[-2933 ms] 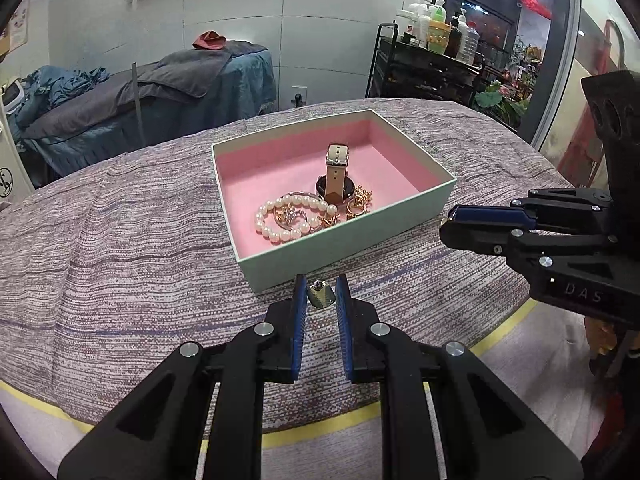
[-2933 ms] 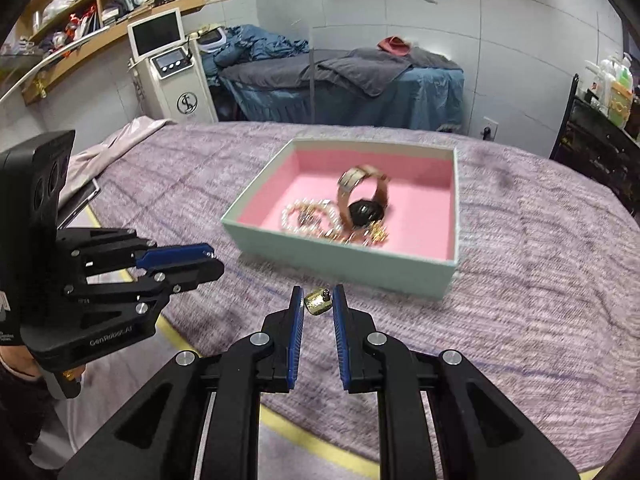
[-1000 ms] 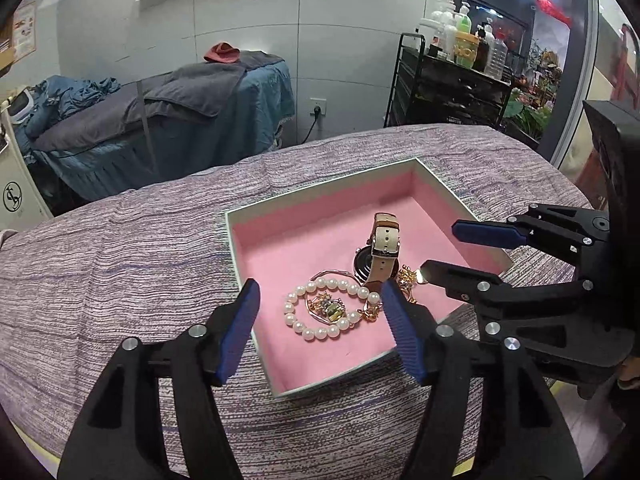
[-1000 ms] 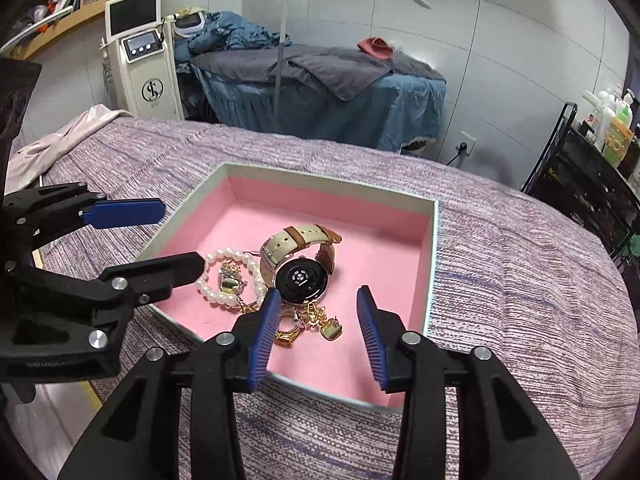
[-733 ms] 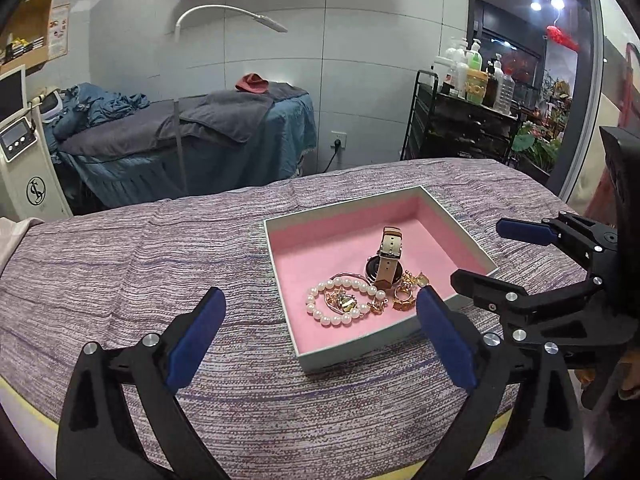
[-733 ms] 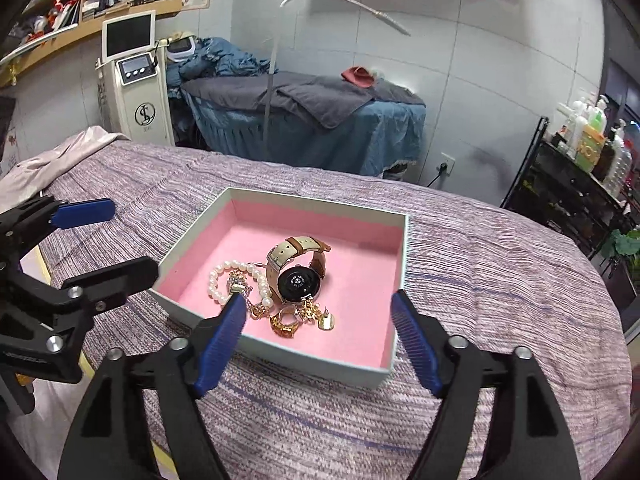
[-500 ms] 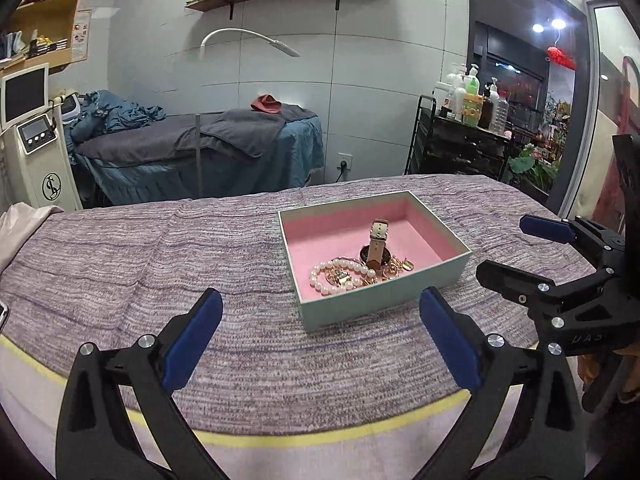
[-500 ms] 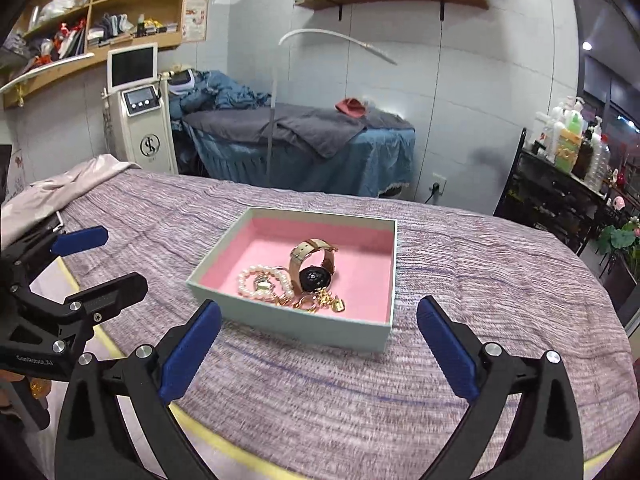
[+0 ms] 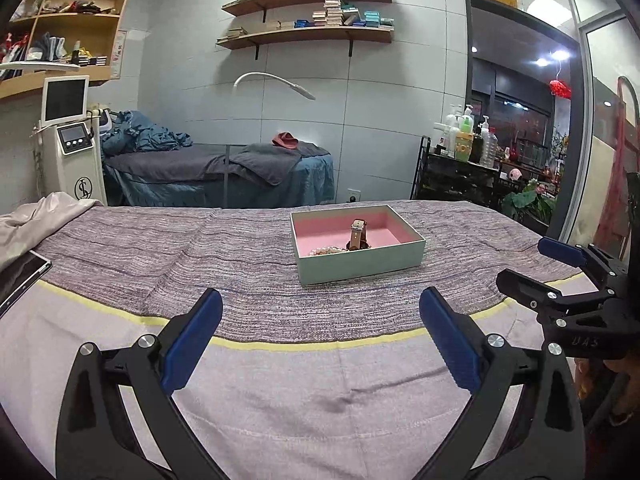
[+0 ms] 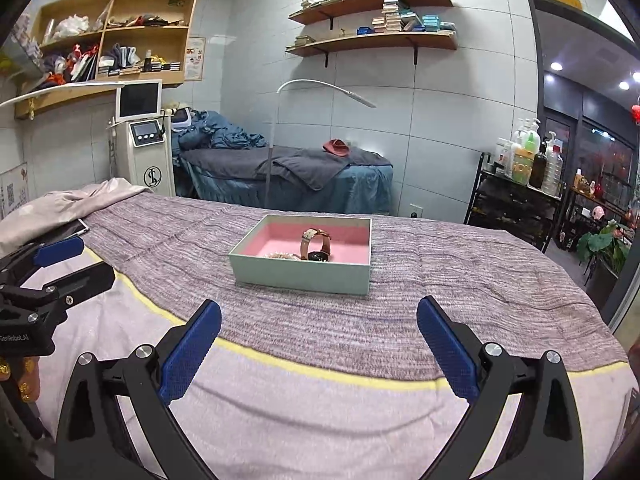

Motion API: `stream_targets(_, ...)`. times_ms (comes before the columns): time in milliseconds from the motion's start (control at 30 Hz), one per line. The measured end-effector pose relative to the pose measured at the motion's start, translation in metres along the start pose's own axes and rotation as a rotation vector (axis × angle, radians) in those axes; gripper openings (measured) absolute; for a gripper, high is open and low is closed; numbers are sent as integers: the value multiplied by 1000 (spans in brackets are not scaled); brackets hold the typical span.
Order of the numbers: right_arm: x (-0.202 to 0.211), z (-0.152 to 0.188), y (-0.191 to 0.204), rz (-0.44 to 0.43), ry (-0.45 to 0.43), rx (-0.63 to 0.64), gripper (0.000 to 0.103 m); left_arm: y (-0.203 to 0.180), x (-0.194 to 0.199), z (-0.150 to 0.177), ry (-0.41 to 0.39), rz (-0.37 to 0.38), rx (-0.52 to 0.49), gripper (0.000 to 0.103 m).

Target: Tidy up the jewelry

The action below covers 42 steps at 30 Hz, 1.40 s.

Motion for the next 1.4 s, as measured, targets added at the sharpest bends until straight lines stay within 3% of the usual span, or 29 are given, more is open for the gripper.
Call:
stream_targets(500, 55, 38, 8, 64, -73, 23, 96, -9, 43, 39, 5, -85, 45, 97)
stream_targets(1400, 59, 43, 8, 73, -69, 16, 96, -14, 50, 41, -14, -103, 40, 97)
Point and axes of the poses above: each gripper's, at about its wrist camera, not at the fingertips, and x roughly against the way its jaws point, y to its left, z to its underside, the point moved 2 cm from there along -x, roughly the way its jaws point, and after that the axes turned 11 degrees about -x, right-handed, at the moved point
